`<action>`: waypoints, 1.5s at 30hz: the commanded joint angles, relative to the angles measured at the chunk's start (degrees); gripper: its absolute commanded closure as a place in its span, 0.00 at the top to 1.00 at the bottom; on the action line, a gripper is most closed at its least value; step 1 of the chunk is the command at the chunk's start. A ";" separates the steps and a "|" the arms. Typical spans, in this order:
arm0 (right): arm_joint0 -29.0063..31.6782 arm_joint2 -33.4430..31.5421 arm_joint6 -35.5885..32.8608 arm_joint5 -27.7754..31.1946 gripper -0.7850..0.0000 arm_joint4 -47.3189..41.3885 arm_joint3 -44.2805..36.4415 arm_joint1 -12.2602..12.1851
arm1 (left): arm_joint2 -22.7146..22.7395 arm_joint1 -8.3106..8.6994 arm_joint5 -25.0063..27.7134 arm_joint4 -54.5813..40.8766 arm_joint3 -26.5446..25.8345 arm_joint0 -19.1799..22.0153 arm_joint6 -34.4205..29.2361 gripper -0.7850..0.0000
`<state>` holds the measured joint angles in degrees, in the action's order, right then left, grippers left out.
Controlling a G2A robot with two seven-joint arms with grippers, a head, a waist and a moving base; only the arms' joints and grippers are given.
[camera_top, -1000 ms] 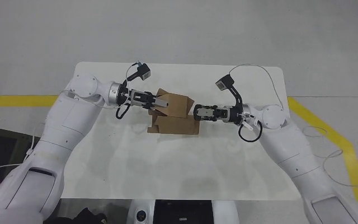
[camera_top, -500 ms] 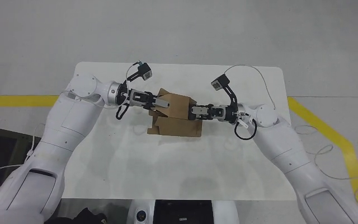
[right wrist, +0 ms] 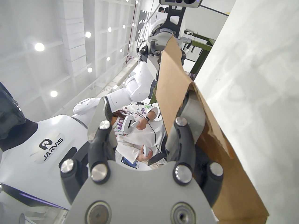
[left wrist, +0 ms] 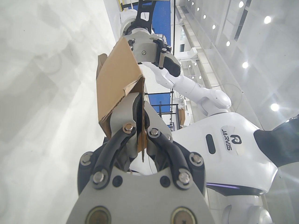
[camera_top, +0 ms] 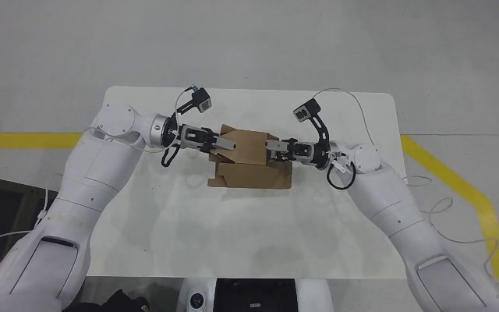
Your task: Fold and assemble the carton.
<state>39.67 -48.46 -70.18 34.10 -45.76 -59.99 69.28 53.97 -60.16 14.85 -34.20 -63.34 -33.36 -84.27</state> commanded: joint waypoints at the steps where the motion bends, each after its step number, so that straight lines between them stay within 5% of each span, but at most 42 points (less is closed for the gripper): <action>1: -0.55 -0.10 -0.63 -0.63 0.69 0.43 0.18 0.11 | 0.05 0.00 -0.13 0.29 0.28 0.00 -0.30 0.00; 6: -2.14 0.50 -1.50 -1.50 0.67 1.95 1.42 0.74 | 0.09 -0.04 -0.37 0.94 0.69 0.06 -0.67 0.00; 9: -3.18 1.23 -1.48 -1.48 0.52 2.87 2.21 1.34 | -0.06 -0.14 -0.43 1.28 0.73 0.12 -0.70 0.00; 19: -5.04 2.49 -1.83 -1.84 0.38 4.93 5.94 2.81 | -0.22 -0.44 -0.59 1.69 1.34 0.39 -0.89 0.00; 29: -5.96 3.27 -0.91 -3.08 0.04 7.76 6.60 3.91 | -0.35 -0.73 -1.04 1.88 1.73 0.62 -0.99 0.06; 34: -5.99 2.98 -0.69 -3.57 0.00 8.22 7.08 4.21 | -0.31 -0.85 -1.13 1.78 1.86 0.65 -1.11 0.29; 35: -5.97 2.90 -0.59 -3.73 0.00 8.39 7.15 4.25 | -0.25 -0.87 -1.26 1.49 1.88 0.63 -1.26 0.42; 37: -5.95 2.74 -0.36 -4.05 0.00 8.81 7.21 4.31 | -0.02 -0.90 -1.72 0.71 2.02 0.64 -1.53 0.94; 38: -5.91 2.64 -0.20 -4.24 0.00 8.98 7.24 4.34 | 0.09 -0.91 -1.93 0.44 2.02 0.70 -1.71 1.00; 45: -5.61 1.95 2.40 -5.14 0.00 12.00 6.97 4.38 | 0.85 -1.10 -3.53 -3.35 1.75 0.57 -3.55 1.00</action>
<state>34.06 -46.44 -68.20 29.21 -34.46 -52.94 73.68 54.70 -61.23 11.68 -36.85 -61.58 -32.73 -87.59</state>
